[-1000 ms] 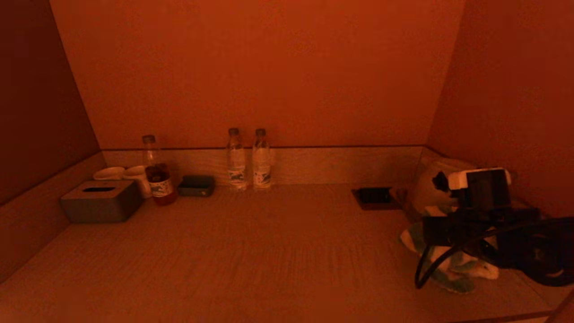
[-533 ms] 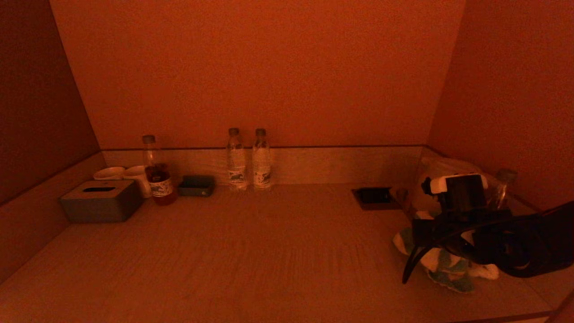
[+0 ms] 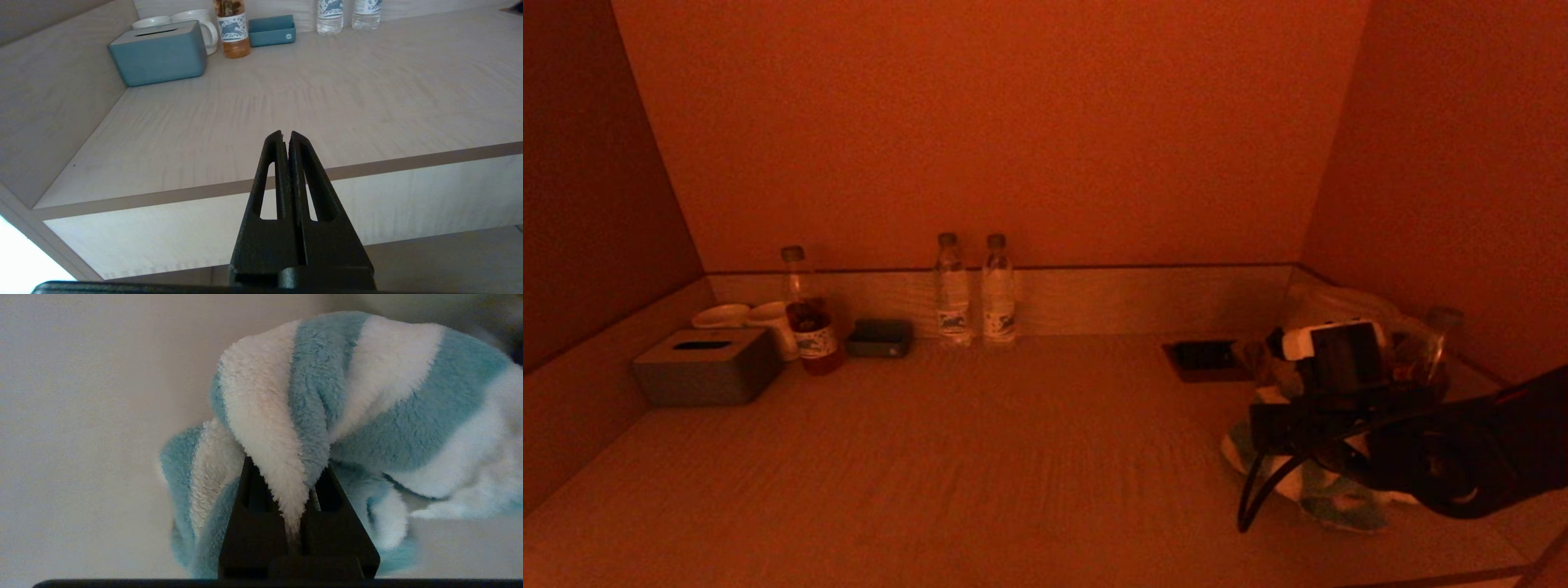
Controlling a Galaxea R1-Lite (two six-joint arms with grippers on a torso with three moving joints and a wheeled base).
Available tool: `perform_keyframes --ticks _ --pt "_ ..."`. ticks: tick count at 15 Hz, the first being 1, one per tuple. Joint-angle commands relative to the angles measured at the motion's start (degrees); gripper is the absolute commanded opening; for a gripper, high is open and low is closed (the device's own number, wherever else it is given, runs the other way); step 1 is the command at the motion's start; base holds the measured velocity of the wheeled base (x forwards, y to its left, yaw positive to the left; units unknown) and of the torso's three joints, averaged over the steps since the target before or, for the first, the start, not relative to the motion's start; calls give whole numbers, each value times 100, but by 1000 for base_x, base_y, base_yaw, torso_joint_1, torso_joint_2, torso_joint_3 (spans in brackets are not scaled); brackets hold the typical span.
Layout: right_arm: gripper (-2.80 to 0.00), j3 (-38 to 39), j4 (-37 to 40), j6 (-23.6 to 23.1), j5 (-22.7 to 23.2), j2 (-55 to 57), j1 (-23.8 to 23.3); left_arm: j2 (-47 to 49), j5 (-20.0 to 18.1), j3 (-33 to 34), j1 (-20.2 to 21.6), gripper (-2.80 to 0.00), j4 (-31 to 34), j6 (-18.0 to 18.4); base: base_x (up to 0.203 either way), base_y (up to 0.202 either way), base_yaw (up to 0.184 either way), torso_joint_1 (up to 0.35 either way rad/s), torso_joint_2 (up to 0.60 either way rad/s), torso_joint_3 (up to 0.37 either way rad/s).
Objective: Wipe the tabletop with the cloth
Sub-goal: Place the tablecloth
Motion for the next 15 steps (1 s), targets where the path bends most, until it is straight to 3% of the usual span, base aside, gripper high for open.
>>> perform_keyframes --ticks 1,11,15 --pt "-280 3 -18 114 -28 -281 357 0 -2 0 1 -280 0 4 0 0 0 0 0 0" --pt "-280 34 -14 299 -13 -587 381 0 -2 0 -5 -280 0 4 0 0 0 0 0 0" --pt "-280 314 -23 597 -44 -812 -231 0 -2 0 -5 -280 0 4 0 0 0 0 0 0"
